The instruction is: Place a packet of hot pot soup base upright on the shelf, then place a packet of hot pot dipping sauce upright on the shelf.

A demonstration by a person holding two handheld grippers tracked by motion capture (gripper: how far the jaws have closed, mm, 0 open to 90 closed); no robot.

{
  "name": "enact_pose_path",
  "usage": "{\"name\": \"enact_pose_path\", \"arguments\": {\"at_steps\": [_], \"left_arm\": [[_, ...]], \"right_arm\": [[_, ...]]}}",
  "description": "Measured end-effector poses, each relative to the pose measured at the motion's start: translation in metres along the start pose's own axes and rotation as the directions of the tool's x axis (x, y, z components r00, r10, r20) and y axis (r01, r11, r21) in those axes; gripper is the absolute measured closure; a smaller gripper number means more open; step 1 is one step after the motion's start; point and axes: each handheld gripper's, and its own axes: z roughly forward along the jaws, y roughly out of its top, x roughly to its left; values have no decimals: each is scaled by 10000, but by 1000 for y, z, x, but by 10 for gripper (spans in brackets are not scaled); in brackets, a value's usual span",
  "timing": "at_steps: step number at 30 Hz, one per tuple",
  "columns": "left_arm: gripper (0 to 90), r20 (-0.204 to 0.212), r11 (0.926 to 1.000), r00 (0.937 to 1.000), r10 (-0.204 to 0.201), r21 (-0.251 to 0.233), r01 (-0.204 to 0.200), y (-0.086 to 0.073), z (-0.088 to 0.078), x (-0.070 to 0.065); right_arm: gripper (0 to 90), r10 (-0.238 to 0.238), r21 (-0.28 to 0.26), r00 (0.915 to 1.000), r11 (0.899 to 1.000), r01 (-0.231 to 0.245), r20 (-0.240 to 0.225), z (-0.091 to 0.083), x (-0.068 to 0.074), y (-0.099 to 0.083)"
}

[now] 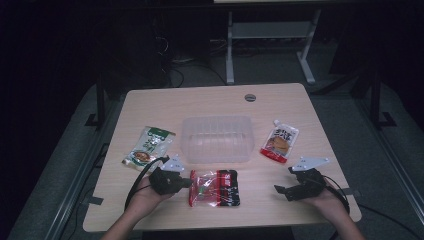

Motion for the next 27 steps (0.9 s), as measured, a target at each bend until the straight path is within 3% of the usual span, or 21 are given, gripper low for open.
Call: {"name": "enact_pose_path", "arguments": {"at_steps": [8, 21, 27], "left_arm": [[897, -72, 9999, 9998, -167, -43, 166, 0, 6, 3], [897, 14, 9992, 9998, -211, 330, 211, -2, 18, 6], [897, 129, 9974, 9982, -589, 435, 583, -6, 21, 10]], "right_arm": [[129, -57, -13, 10000, 10000, 57, -11, 0, 0, 1], [129, -70, 9, 10000, 10000, 70, -66, 1, 1, 1], [129, -68, -202, 9998, 9998, 64, -174, -1, 4, 4]]}}
